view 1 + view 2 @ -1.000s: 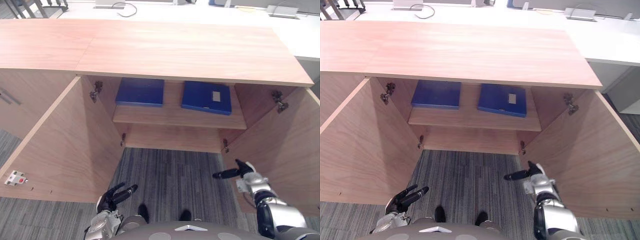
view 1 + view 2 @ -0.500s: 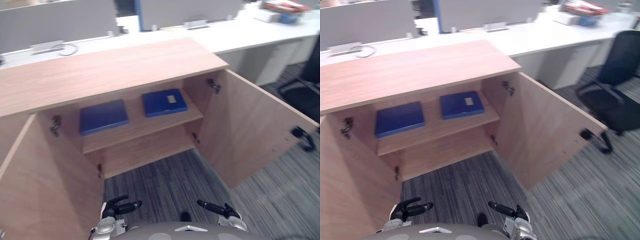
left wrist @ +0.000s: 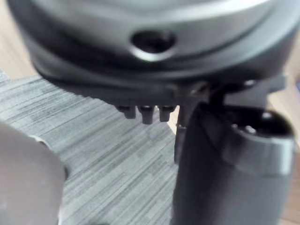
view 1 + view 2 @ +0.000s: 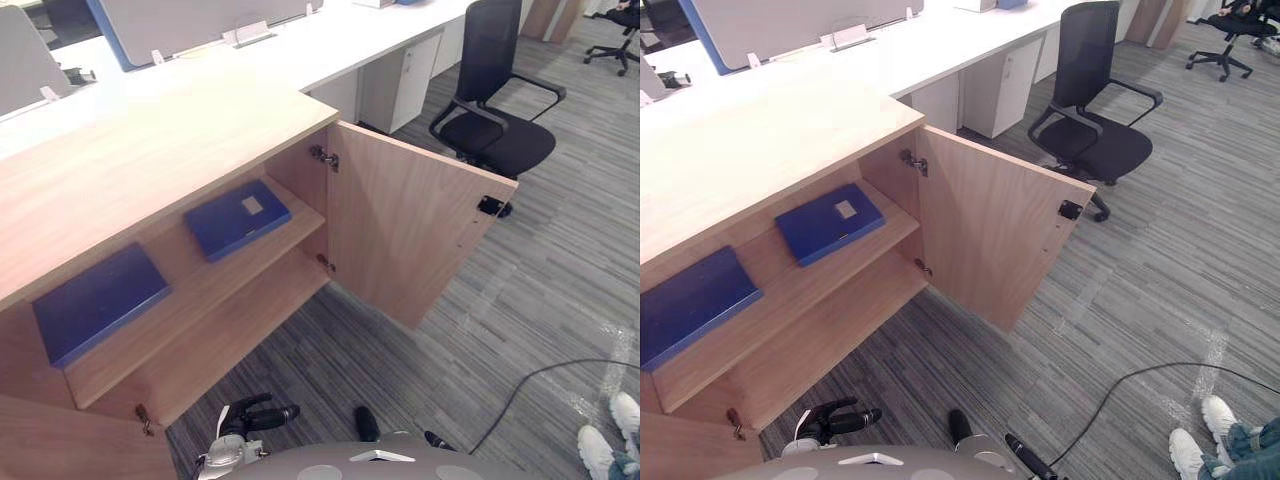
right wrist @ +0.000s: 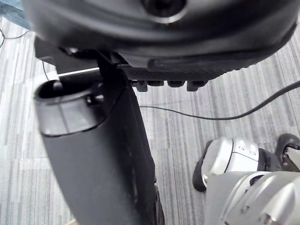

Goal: Walk over to the cabinet, pick up the folder, carry it to the office cabinet, place the folder inside the office cabinet, then close the office cabinet door

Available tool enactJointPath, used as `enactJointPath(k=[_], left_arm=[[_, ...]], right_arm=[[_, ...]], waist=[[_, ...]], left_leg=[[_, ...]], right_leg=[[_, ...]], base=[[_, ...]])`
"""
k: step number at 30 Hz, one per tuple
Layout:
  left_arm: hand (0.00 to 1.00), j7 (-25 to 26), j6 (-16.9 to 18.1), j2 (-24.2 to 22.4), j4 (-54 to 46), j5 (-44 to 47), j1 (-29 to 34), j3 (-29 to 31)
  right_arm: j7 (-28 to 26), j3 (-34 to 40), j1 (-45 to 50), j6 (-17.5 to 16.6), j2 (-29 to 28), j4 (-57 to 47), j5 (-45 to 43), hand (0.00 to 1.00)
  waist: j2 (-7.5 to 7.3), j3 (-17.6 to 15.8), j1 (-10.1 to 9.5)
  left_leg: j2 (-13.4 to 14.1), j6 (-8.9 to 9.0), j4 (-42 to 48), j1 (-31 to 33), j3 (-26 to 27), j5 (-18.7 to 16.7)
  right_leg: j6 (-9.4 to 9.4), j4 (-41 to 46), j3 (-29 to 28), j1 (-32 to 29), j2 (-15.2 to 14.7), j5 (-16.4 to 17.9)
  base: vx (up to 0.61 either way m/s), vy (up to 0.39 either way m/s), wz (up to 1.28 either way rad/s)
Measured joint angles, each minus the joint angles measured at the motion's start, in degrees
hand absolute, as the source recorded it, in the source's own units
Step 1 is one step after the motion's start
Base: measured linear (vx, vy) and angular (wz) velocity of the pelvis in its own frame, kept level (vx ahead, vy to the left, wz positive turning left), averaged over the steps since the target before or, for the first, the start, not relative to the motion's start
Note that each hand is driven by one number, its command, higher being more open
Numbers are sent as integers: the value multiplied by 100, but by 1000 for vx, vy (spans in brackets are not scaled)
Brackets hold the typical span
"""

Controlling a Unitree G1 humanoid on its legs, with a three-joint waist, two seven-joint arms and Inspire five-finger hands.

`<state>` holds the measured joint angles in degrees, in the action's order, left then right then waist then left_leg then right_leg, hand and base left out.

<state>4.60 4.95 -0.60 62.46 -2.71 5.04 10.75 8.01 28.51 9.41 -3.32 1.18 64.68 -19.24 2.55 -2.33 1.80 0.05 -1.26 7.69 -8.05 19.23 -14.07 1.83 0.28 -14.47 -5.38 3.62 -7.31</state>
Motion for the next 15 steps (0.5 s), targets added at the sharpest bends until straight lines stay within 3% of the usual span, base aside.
enactJointPath(k=[2,4,5,6,8,11,12,15], left_arm=[[100,-32,8,4,-30,-3,-19,88],[100,-74,23,19,-147,-2,-1,137],[100,-85,23,10,-186,8,-9,157],[100,-76,19,-3,-221,35,10,195],[100,-64,10,-24,-221,41,14,212],[100,-96,18,5,-222,36,101,202],[100,-103,18,52,-183,32,74,182],[100,-127,6,-24,62,21,-42,65]], right_arm=[[-15,-63,4,-39,-62,-88,-21,100],[-16,-227,20,-53,-97,-234,-16,100],[-23,-222,22,-49,-105,-331,-16,100],[-16,-218,71,-42,-93,-402,-24,100],[-8,-216,90,-41,-90,-429,-23,100],[6,-142,117,-41,-112,-418,-21,100],[-12,27,91,-38,-123,-363,-4,100],[-16,387,16,-10,86,-73,75,100]], waist=[[-64,-92,-5],[-79,-250,-20],[-71,-285,-36],[-68,-290,-37],[-49,-310,-33],[-100,-278,-10],[-210,-255,-9],[72,-251,-6]], left_leg=[[57,37,20,-173,100,-25],[120,27,124,-291,305,-103],[157,-19,126,-321,474,-139],[186,-19,136,-394,614,-140],[260,-1,161,-549,719,-149],[376,43,223,-652,769,-171],[349,97,235,-630,686,-178],[438,131,120,-575,300,-65]], right_leg=[[-18,253,-4,36,103,125],[-101,746,312,-126,125,566],[-304,1509,1160,-387,-164,887],[-356,2281,1858,-604,-538,1083],[-427,2996,2496,-613,-1071,1276],[-313,3236,2705,-378,-1709,1378],[-196,3079,2778,-339,-1705,1469],[-199,2641,2859,-193,-1435,1473]], base=[[63,-12,-25],[-58,-34,-24],[-94,-24,-33],[-27,-1,-35],[60,-28,-27],[102,-150,-21],[103,-209,-27],[58,-183,-28]])
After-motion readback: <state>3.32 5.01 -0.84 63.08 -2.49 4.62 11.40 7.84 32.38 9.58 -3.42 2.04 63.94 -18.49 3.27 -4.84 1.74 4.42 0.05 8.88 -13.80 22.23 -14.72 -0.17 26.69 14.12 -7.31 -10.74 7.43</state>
